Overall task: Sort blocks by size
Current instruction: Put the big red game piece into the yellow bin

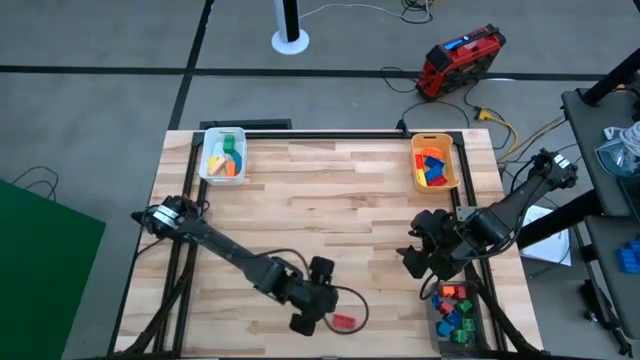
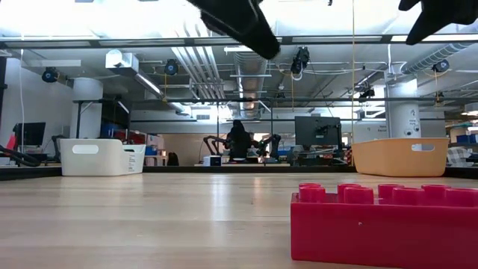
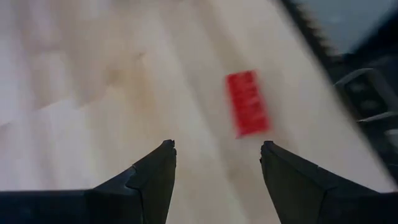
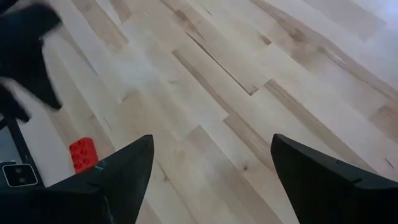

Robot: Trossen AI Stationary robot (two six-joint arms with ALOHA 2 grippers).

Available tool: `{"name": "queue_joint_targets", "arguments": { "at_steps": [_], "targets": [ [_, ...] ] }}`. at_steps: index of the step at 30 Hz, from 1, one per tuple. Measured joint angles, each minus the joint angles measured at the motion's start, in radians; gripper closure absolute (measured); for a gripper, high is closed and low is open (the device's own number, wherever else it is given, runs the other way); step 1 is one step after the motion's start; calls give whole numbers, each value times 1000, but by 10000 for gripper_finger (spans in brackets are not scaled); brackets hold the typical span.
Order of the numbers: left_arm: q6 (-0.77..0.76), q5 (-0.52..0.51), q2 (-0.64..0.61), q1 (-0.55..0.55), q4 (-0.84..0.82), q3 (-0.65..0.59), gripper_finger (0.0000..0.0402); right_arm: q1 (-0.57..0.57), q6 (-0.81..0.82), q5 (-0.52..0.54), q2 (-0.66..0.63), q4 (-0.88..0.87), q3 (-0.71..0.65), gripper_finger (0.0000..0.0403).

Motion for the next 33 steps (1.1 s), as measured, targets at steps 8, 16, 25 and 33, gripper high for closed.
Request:
{"name": "queue_joint_targets", "arguments": {
  "at_steps": [8,16,25,33],
  "targets": [
    [33,136,67,0,159,0,191,0,22,0,0,0,-12,78],
    [43,169,146,3,230,0,191,0,39,0,1,-1,-52,85],
    [15,173,217,15,254,-1,191,0,87,-1,1,-1,-92,72],
    [-57,147,258,16,288,0,191,0,121,-5,1,0,-109,78]
  ]
}}
